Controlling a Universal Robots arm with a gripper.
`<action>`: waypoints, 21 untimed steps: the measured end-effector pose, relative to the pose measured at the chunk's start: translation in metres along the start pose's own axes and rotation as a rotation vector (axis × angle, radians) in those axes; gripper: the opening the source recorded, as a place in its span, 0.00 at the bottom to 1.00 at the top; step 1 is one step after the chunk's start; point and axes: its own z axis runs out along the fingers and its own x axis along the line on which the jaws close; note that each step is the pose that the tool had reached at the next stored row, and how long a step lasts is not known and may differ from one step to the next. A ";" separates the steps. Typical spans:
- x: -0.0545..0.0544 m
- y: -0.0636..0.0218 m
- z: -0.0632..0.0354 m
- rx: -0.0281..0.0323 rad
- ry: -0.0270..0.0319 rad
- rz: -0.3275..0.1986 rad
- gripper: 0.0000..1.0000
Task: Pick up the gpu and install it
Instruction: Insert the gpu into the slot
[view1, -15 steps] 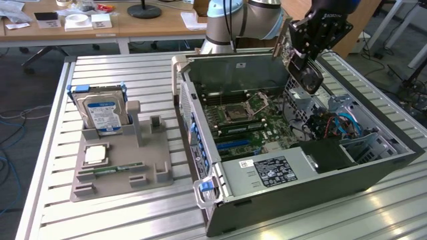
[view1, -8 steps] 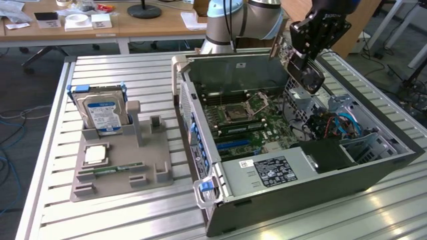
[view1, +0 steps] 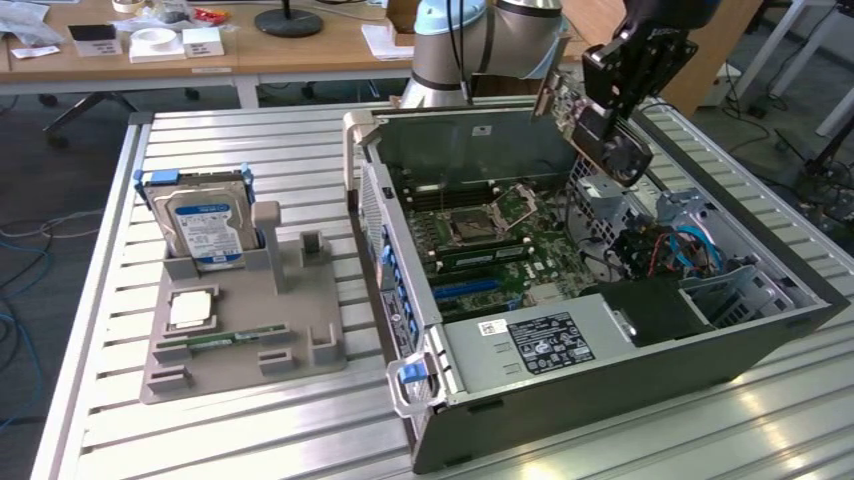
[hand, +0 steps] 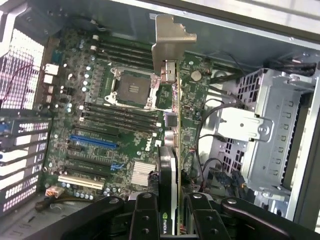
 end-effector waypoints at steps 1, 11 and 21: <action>0.000 0.0000 0.0000 -0.0003 0.0005 -0.012 0.27; 0.000 0.0000 0.0001 -0.0032 0.0068 -0.139 0.27; 0.000 0.0000 0.0002 -0.0061 0.0129 -0.264 0.27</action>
